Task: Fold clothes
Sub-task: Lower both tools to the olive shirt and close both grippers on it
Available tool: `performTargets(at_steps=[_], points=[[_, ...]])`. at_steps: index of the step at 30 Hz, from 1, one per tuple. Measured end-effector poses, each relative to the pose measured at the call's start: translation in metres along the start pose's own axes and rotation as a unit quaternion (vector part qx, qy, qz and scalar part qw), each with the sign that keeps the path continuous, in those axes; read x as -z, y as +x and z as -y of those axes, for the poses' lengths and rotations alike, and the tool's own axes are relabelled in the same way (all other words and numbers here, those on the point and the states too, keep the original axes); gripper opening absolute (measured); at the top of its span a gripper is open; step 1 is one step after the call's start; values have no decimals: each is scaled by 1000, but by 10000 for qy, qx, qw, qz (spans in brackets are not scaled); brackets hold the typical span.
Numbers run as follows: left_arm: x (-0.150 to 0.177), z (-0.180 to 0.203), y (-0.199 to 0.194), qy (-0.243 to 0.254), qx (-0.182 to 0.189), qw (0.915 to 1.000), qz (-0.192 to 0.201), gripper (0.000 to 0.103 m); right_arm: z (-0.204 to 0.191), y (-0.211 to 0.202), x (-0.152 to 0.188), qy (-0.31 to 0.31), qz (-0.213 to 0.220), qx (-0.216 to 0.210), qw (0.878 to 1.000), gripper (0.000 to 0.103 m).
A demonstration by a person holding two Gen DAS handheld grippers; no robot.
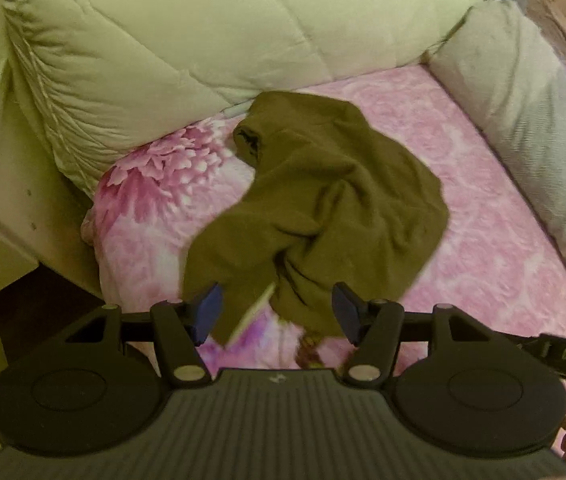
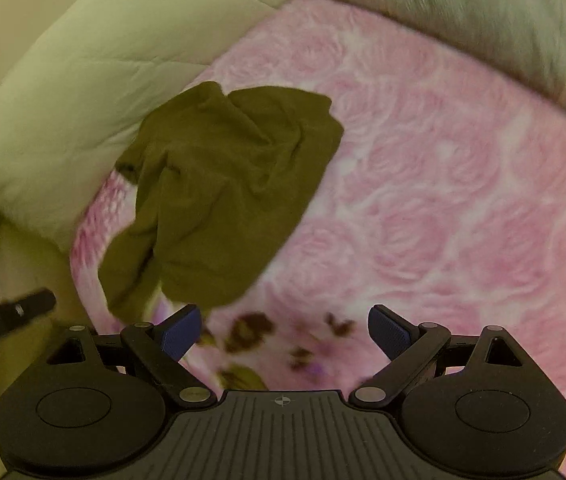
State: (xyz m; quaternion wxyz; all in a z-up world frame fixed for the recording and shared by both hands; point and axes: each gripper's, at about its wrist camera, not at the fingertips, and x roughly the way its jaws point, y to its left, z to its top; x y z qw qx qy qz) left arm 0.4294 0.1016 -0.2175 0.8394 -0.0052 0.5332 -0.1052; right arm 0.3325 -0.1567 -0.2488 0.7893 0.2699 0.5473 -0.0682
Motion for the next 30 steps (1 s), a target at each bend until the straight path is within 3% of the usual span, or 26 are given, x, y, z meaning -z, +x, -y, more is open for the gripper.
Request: performTargets(at_steps=[9,15,16,17,18,19,20,22,25,30], points=[[-14,-31,91,-107,-98,9987,-485,57,21,90,-36,1135,-98,-55,9935,93],[-7,-45,126,-210,-78,9983,-547,56,21,139,-47,1359,49,-214,9905,92],[-6,-47,130,-244,-31,9983,-522,55,18,147,-47,1337,38,-237,9907,74],[-6,-49,134,-268,42,9984,-490,50,14,157,-47,1296,-60,-317,9910,45],[-7,-49,137,-263,112,9984,-494,43,12,165,-47,1297,-143,-392,9907,39],[-8,-49,140,-229,240,9980,-530,35,9,169,-46,1306,-102,-352,9908,39],[-10,-47,142,-184,416,9973,-578,18,6,169,-45,1246,-66,-321,9917,33],[-12,-42,141,-54,769,9950,-639,0,4,164,-44,1132,12,-373,9929,17],[-14,-27,125,285,1086,9924,-504,0,11,138,-42,1201,226,-733,9898,11],[-21,-1,84,615,1427,9875,-258,0,28,60,-44,1499,1091,-1246,9747,8]])
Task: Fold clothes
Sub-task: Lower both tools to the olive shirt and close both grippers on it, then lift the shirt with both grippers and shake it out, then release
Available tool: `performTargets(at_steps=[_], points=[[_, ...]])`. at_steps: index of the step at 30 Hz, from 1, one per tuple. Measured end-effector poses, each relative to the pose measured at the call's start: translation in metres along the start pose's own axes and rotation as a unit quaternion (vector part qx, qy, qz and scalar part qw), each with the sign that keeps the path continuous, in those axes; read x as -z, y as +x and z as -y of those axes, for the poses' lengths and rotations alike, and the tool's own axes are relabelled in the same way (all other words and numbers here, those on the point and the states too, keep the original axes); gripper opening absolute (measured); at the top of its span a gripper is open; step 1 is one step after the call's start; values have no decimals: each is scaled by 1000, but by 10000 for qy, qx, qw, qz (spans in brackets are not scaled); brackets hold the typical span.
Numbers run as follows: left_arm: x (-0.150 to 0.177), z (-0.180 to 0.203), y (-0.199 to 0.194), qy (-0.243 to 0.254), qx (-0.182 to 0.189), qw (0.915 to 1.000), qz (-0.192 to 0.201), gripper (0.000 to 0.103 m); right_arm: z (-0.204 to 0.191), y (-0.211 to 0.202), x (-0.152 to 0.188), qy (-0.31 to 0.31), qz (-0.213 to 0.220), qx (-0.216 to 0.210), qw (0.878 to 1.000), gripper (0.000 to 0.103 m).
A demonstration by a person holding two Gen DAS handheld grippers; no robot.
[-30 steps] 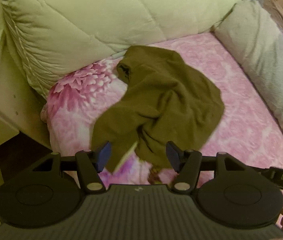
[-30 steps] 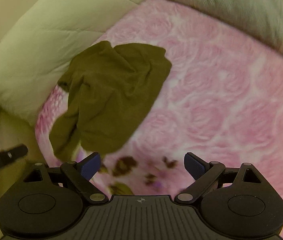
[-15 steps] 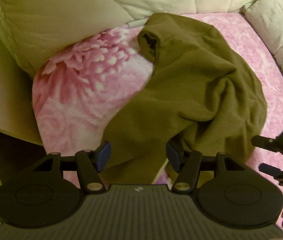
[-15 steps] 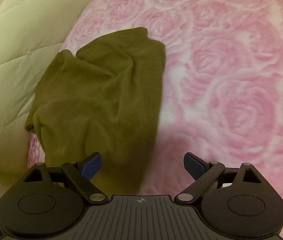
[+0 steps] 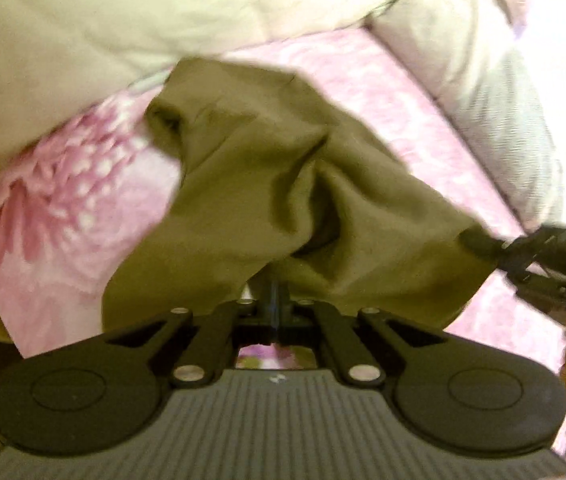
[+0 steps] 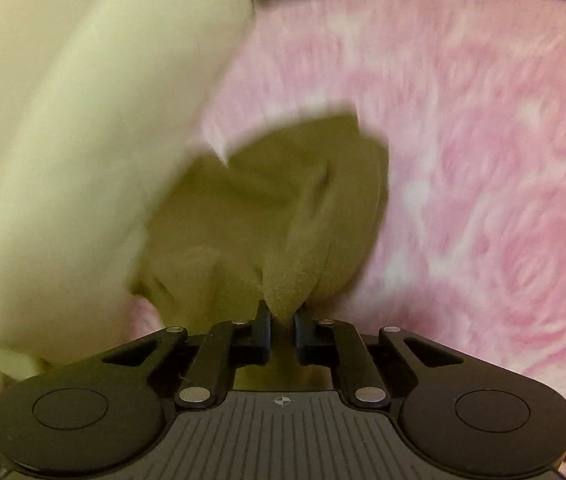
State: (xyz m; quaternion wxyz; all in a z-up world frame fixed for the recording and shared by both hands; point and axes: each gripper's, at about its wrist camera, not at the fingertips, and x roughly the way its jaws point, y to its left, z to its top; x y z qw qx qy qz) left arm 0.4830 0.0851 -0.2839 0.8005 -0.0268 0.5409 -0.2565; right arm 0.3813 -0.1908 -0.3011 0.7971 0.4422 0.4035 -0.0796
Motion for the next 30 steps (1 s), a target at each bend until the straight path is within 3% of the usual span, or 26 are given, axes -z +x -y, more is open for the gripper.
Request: performTargets(at_steps=[3,8,13,17,23,24,26,27,28,29,30], points=[[-4,24,-25,119,211,9995,194,0,-9,-58,-13,100,645,-349,9973,8],[-3,86,-70,592,549,9956,476,0,-25,-170,-20,-133,1710,-729,9825,8],[23,175,-111,1149,1005,9868,547,0,-22,-289,-6,-435,2586,-666,9627,8],[62,247,-138,1564,1460,9752,559,0,-5,-392,14,-552,3305,-471,9410,8],[145,353,-170,2122,2125,9529,433,0,23,-552,74,-946,4220,-184,9015,8],[160,368,-173,2181,2207,9499,381,0,28,-573,85,-979,4296,-126,8976,8],[190,394,-178,2281,2330,9450,243,1,46,-606,100,-980,4093,82,9071,9],[206,407,-179,2339,2353,9432,142,1,59,-614,108,-821,3936,424,9146,12],[221,418,-178,2410,2356,9415,27,1,72,-620,116,-638,3766,800,9207,42],[232,428,-178,2491,2348,9395,-93,1,85,-625,124,-452,3588,1175,9249,86],[240,435,-180,2576,2314,9379,-198,1,98,-631,131,-266,3403,1547,9271,95]])
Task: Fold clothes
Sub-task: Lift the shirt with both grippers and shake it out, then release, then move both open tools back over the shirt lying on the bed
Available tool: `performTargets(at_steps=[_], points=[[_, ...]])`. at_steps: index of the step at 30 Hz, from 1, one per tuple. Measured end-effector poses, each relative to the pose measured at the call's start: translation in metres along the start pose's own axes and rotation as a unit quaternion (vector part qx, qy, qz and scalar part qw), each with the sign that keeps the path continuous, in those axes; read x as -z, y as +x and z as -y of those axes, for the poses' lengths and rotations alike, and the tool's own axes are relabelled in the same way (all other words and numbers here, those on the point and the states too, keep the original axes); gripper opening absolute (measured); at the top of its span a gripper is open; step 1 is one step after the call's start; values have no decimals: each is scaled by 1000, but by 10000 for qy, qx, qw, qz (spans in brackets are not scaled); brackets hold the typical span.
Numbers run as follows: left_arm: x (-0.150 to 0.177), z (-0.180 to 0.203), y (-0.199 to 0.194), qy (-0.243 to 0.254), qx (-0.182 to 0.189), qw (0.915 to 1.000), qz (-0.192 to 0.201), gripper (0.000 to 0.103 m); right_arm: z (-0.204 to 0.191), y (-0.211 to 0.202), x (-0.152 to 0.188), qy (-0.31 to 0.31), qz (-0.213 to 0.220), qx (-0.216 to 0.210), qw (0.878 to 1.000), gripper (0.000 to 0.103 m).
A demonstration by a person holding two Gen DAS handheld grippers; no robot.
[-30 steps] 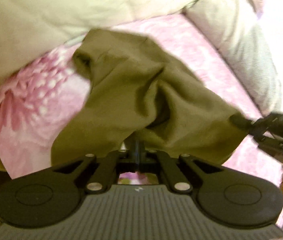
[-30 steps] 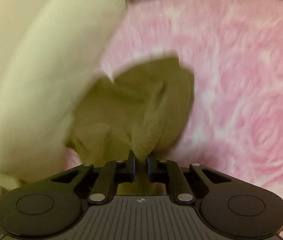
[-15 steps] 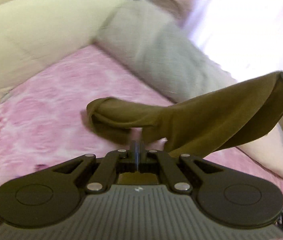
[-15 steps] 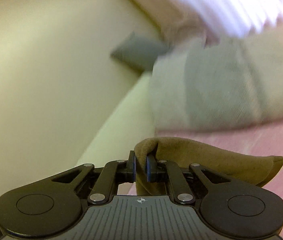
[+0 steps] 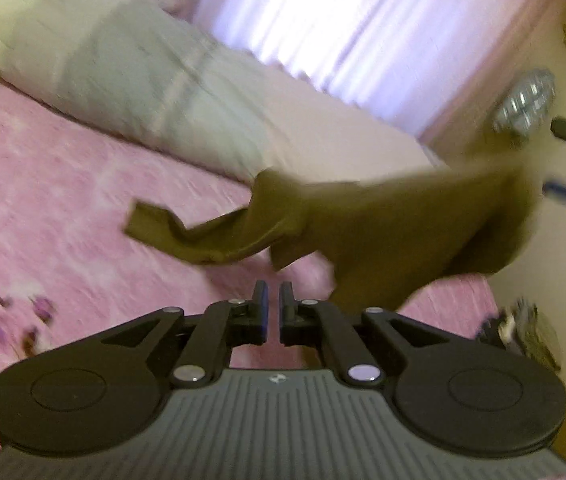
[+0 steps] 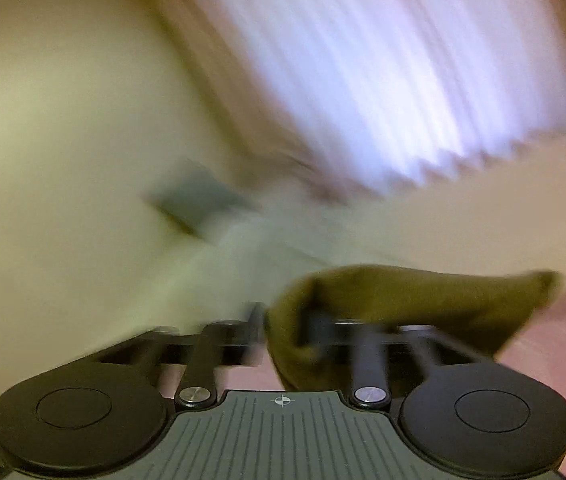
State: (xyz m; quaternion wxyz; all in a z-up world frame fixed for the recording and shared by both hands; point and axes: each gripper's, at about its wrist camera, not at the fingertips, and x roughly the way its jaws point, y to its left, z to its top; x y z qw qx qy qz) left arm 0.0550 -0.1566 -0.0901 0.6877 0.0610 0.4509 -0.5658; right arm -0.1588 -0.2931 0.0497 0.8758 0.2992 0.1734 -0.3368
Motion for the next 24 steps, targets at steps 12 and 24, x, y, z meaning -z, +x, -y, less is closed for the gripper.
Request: performTargets(at_steps=[12,24], points=[[41,85,-7,1183,-297,9881,-937,29,109,-67,175,1456,-1779,2040,9516,95],[55,92,-44,2376,-238,9651,-1078,43,55,-93,207,1685,-1491,2521,9412,95]])
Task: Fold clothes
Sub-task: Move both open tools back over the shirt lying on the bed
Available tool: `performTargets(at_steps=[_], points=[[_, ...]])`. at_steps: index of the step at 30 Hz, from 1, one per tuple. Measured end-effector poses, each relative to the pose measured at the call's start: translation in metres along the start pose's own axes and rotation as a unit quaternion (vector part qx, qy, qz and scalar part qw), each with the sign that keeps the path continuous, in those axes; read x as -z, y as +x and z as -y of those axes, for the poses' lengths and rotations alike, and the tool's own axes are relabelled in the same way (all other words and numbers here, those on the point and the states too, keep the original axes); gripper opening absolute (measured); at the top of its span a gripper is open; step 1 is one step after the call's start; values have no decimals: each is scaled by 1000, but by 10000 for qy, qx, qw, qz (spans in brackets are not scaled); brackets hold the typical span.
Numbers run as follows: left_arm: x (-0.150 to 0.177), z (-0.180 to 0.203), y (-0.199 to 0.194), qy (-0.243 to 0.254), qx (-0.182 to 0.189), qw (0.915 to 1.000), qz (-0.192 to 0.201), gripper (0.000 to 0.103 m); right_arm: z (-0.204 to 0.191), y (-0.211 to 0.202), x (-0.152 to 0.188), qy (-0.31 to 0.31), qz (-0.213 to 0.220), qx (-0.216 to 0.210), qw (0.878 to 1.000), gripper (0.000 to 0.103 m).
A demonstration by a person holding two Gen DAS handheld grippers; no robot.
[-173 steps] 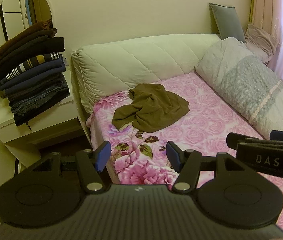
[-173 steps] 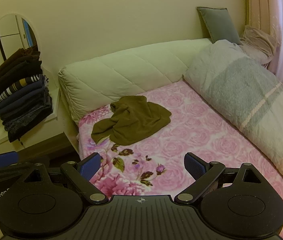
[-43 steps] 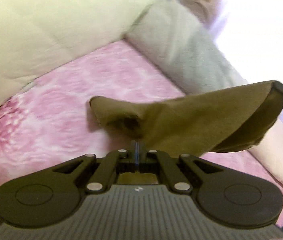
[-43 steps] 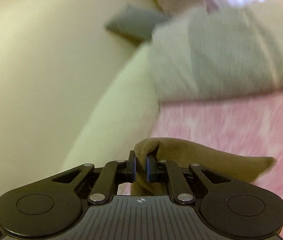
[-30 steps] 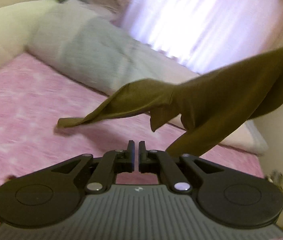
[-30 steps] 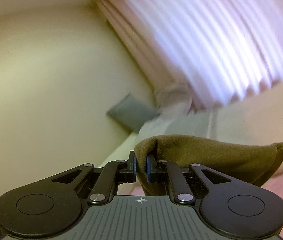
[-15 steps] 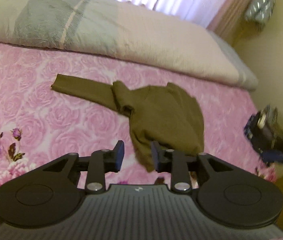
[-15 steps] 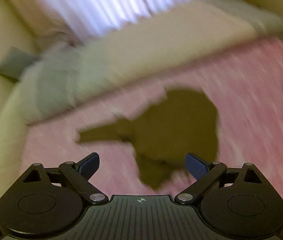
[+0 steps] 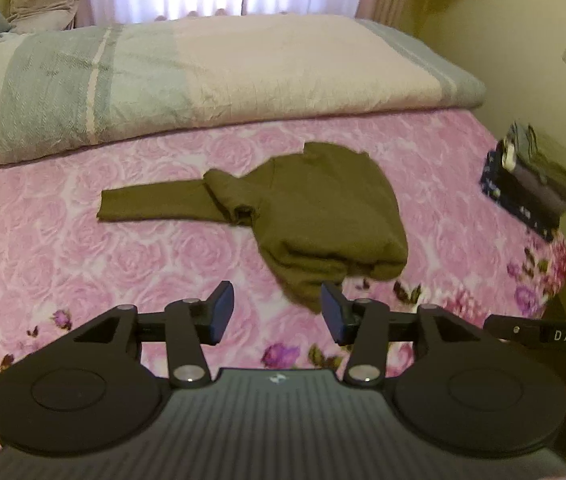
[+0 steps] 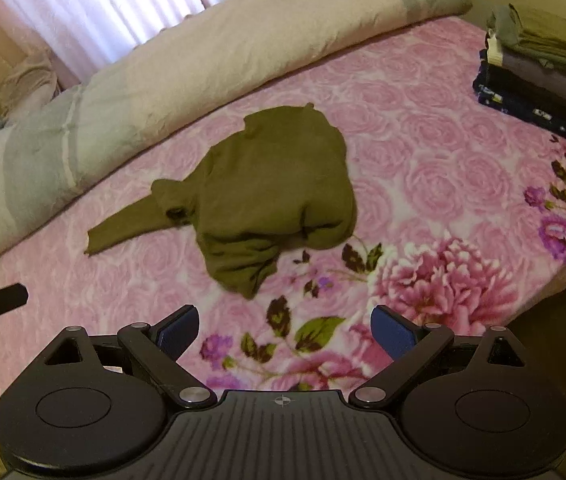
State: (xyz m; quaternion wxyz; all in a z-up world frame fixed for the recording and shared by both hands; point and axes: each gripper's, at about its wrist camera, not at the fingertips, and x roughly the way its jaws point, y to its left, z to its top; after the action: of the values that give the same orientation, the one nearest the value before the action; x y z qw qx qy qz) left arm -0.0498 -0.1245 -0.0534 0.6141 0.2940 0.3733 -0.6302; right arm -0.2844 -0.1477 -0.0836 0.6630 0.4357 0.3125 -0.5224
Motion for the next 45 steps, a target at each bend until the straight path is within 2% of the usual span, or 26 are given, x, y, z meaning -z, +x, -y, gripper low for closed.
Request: performTargets(at_steps=[10,15,22,29,32,39,45], points=[[45,-26,-3,-11,-68,9991,-423,43,-10,14,69,132,-419,285,9986,95],[47,-32,-9,-3,-76,9994,-345,44,-15,10,78,110,-437,318,9985,95],[37,-28,-4,-1,-112,9995,-279,44,-18,10,70,1,-364,291,9989,95],[15,-5,23,-61,-246,9991,-343,44,4,24,44,31,-400,289,9988,95],[-1,14,43,-120,-338,9985,-402,44,23,33,22,20,-449,286,9986,95],[-44,70,91,-424,-510,9966,-499,44,76,58,-57,-105,-587,270,9979,95],[-69,105,114,-802,-688,9931,-513,44,99,81,-122,-502,-664,196,9963,95]])
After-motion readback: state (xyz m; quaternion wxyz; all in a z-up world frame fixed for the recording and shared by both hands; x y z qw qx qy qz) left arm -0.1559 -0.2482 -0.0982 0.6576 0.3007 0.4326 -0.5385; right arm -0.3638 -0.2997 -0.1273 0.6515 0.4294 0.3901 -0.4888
